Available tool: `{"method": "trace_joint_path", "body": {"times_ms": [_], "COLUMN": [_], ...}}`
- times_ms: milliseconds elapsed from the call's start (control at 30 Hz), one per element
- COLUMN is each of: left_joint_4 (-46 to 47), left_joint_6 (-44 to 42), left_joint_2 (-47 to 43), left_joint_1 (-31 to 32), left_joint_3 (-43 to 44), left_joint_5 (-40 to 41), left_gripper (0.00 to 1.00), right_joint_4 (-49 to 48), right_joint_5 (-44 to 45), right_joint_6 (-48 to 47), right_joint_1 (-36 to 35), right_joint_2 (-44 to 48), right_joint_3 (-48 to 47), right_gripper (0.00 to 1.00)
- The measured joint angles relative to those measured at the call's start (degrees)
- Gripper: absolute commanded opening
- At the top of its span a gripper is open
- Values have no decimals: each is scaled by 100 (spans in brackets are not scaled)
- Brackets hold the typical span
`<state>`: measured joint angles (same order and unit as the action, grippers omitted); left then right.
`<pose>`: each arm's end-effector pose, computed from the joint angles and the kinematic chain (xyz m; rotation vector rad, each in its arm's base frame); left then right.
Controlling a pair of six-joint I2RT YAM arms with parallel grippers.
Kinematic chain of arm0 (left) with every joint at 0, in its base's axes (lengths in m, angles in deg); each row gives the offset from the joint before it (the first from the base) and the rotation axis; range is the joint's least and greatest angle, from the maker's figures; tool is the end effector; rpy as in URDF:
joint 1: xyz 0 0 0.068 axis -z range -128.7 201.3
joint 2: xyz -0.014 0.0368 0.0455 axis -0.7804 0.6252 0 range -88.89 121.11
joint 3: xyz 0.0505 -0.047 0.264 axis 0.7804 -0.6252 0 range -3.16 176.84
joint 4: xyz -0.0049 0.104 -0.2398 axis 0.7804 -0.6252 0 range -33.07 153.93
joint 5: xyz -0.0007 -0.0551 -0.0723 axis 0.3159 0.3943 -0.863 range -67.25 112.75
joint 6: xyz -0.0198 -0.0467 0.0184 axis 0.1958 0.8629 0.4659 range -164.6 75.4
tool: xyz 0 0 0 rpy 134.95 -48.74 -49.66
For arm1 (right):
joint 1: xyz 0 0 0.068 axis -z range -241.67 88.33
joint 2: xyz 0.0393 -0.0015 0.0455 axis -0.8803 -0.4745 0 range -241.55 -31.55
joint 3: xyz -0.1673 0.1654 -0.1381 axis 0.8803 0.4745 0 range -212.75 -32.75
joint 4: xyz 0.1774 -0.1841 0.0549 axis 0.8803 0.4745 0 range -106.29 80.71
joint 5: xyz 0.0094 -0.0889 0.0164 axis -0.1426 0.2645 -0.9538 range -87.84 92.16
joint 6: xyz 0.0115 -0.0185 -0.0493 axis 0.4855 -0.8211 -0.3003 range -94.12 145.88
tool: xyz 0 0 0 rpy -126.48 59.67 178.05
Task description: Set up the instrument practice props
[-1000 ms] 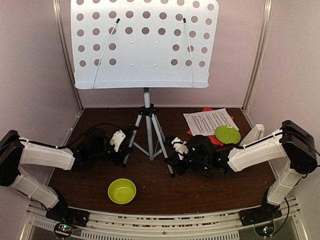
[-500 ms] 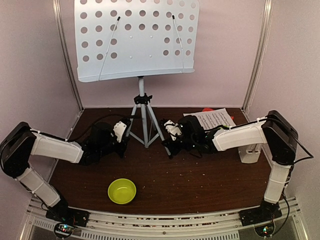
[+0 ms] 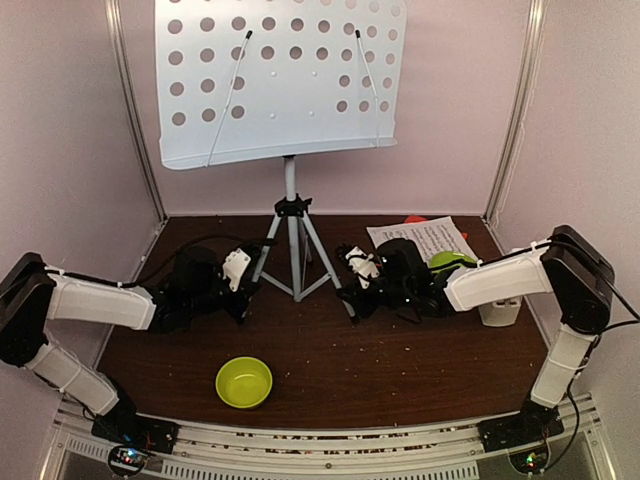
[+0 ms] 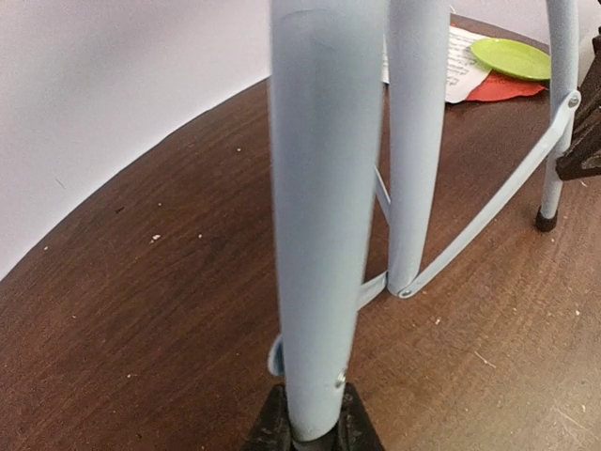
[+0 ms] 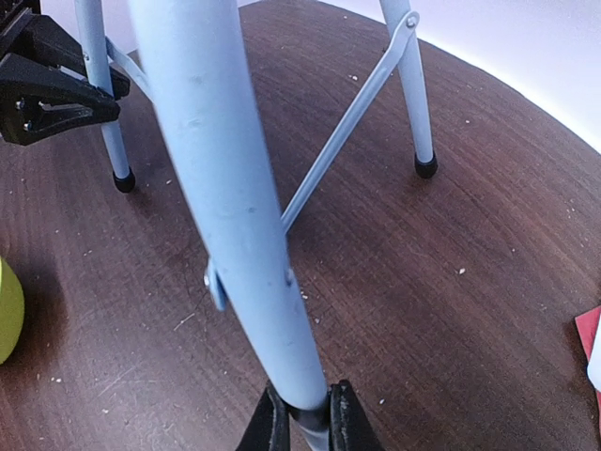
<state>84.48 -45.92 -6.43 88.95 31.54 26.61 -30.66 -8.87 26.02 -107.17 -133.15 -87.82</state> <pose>0.2326 -0.1763 0.1841 0.6473 1.9560 -0.3260 0.2597 0.2739 0.1776 -0.9533 1.9781 0.6651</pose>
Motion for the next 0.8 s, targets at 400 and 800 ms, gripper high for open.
{"method": "trace_joint_path", "body": {"times_ms": [400, 800], "left_joint_4": [-26, 173], "left_joint_6": [-15, 188], "left_joint_2": [-398, 651], "left_joint_1": [55, -227], "left_joint_3": [-404, 463], "left_joint_5": [-146, 321], "left_gripper": [0, 0], "right_joint_4": [-122, 833], "right_joint_5": [-116, 203], "right_joint_6": [0, 155], "right_joint_1": [0, 188], "right_joint_2": [323, -645], "right_joint_3": [463, -1202], "right_gripper": [0, 0]}}
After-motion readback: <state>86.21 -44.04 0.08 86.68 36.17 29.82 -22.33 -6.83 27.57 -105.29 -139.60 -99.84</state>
